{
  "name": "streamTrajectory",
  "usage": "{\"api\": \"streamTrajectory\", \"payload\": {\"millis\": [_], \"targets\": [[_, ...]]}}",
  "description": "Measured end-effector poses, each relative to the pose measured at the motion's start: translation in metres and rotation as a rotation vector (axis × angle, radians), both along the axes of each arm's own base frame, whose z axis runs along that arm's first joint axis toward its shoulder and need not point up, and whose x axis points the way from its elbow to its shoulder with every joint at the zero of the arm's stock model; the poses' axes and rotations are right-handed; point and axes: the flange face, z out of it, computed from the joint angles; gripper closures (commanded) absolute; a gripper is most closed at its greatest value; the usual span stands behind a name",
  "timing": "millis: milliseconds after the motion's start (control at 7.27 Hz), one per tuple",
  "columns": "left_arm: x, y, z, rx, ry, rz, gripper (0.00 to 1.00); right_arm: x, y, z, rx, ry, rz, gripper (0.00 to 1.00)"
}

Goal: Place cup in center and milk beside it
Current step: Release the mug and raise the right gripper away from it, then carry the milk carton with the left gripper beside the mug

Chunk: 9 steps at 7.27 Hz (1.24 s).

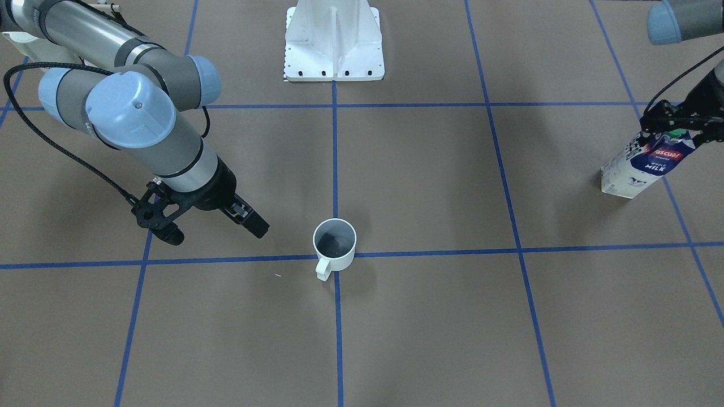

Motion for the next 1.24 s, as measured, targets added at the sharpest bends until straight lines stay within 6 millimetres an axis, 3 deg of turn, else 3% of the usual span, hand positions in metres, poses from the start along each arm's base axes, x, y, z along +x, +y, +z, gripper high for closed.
{"api": "streamTrajectory", "payload": {"millis": [275, 413, 550, 688, 963, 1101, 1239], "targets": [[0.001, 0.007, 0.013, 0.055, -0.054, 0.063, 0.02, -0.001, 0.001, 0.002, 0.003, 0.004, -0.004, 0.00], [0.000, 0.008, 0.017, 0.064, -0.069, 0.074, 0.37, -0.001, 0.001, 0.003, 0.004, 0.005, -0.005, 0.00], [-0.001, 0.010, 0.021, 0.063, -0.078, 0.075, 0.89, 0.001, 0.000, 0.005, 0.005, 0.006, -0.005, 0.00], [-0.002, 0.013, 0.023, 0.052, -0.080, 0.073, 1.00, 0.009, -0.002, 0.011, 0.019, 0.010, -0.008, 0.00], [0.001, 0.013, 0.017, 0.011, -0.051, 0.050, 1.00, 0.046, -0.010, 0.036, 0.079, 0.027, -0.027, 0.00], [0.011, 0.001, -0.006, -0.031, 0.001, 0.021, 1.00, 0.062, -0.013, 0.050, 0.092, 0.038, -0.029, 0.00], [0.028, -0.033, -0.050, -0.080, 0.039, -0.004, 1.00, 0.078, -0.013, 0.068, 0.099, 0.052, -0.029, 0.00]]}}
